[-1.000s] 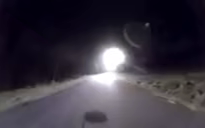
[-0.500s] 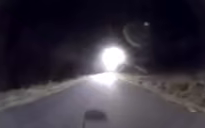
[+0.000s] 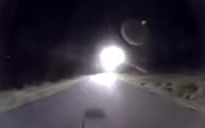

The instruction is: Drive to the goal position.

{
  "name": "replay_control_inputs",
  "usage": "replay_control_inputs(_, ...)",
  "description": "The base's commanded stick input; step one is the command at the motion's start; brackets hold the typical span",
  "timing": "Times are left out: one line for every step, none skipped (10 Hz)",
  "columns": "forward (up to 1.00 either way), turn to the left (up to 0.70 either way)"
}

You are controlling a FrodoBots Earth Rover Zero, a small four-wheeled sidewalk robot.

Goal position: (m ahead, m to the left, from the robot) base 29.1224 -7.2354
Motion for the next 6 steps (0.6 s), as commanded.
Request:
replay_control_inputs(1.0, -0.04)
replay_control_inputs(1.0, -0.03)
replay_control_inputs(1.0, 0.0)
replay_control_inputs(1.0, 0.0)
replay_control_inputs(1.0, 0.0)
replay_control_inputs(1.0, 0.0)
